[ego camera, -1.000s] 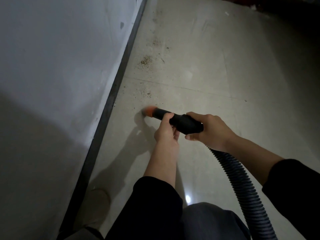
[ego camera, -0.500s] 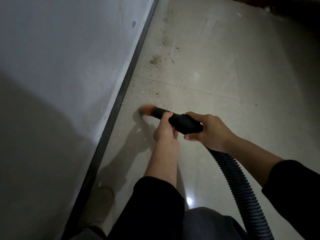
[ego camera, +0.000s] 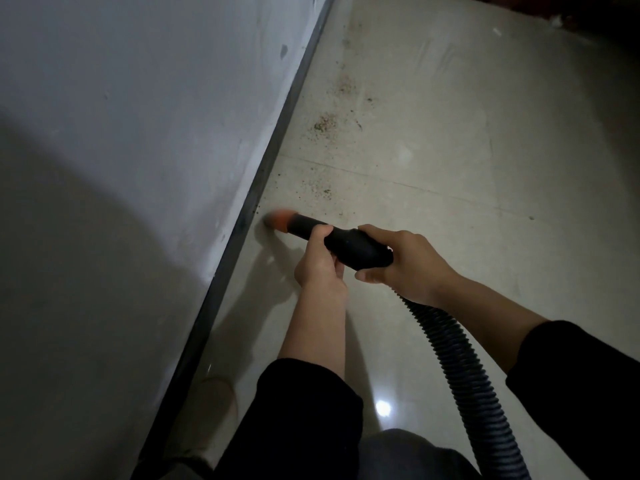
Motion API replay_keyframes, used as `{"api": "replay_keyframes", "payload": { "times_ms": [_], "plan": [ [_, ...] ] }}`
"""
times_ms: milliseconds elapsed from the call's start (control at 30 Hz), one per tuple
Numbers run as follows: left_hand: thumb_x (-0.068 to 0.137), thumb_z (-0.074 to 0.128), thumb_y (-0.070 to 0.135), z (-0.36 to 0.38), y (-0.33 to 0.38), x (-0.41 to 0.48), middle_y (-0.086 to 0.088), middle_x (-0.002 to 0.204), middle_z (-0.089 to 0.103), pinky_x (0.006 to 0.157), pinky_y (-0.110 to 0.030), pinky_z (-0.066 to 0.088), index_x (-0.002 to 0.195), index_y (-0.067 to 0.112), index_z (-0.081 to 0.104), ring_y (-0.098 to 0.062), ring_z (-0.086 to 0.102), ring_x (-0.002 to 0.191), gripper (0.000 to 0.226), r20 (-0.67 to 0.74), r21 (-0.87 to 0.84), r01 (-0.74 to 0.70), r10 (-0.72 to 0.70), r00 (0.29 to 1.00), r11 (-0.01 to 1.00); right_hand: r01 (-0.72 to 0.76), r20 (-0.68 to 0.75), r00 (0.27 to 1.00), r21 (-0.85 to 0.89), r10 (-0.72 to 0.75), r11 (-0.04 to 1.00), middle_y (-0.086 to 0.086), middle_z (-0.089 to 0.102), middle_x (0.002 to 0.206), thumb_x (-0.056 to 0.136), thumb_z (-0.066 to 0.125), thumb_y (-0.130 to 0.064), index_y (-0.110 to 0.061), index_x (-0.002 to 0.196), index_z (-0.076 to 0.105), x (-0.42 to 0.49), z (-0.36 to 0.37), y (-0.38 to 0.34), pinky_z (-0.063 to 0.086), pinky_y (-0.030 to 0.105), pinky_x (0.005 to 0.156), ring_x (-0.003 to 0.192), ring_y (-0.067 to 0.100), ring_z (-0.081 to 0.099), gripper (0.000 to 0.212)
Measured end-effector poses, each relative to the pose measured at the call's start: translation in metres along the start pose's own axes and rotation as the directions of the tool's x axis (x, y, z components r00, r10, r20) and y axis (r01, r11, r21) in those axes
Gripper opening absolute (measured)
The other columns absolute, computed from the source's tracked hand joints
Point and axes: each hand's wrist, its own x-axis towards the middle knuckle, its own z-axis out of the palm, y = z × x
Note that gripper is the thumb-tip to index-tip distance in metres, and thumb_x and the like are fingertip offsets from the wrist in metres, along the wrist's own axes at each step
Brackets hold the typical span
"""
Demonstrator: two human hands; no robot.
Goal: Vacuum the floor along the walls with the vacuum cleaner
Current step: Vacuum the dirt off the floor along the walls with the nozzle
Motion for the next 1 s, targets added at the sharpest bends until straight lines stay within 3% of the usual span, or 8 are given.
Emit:
{"api": "replay_keyframes", "payload": {
  "times_ms": [200,400,800,1000],
  "plan": [
    [0.082,0.072,0.018,-0.005,0.010,0.009,-0.011,0.106,0.071,0.075,-0.024,0.056,0.120,0.005,0.061,-0.019,0.069,0.090,0.042,-0.007,-0.007,-0.025,0.025,1.000,1.000,0.003,-0.018,1.000,0.013,-0.003,1.000,0.003,0.069,0.105,0.081,0.076,-0.023,-0.026,0.133,0.052,0.008,0.008,-0.010,0.051,0.037,0.085,0.092,0.022,0.062,0.057],
    [0.081,0.072,0.023,-0.005,0.014,0.014,-0.007,0.095,0.070,0.063,-0.021,0.051,0.121,0.005,0.061,-0.016,0.066,0.079,0.045,-0.020,0.012,-0.035,0.035,0.999,0.999,0.034,-0.036,0.999,-0.001,-0.034,0.999,0.000,0.067,0.097,0.082,0.075,-0.024,-0.027,0.129,0.052,0.013,0.015,-0.011,0.051,0.035,0.076,0.083,0.019,0.060,0.053],
    [0.083,0.071,0.023,0.000,0.011,0.013,-0.004,0.091,0.068,0.070,-0.022,0.050,0.120,0.006,0.061,-0.015,0.063,0.084,0.042,0.022,0.057,-0.022,0.021,1.000,0.998,0.027,-0.083,0.996,-0.056,-0.032,0.998,0.002,0.067,0.099,0.082,0.074,-0.027,-0.027,0.127,0.051,0.010,0.014,-0.007,0.052,0.039,0.077,0.086,0.023,0.061,0.050],
    [0.085,0.069,0.023,0.006,0.003,0.011,-0.005,0.098,0.070,0.070,-0.021,0.051,0.121,0.007,0.062,-0.014,0.064,0.087,0.040,0.072,0.080,-0.004,-0.002,0.997,0.997,-0.004,-0.093,0.996,-0.065,-0.002,0.998,-0.002,0.066,0.091,0.082,0.074,-0.028,-0.028,0.123,0.053,0.004,0.005,0.000,0.047,0.031,0.067,0.078,0.018,0.059,0.047]
  ]
}}
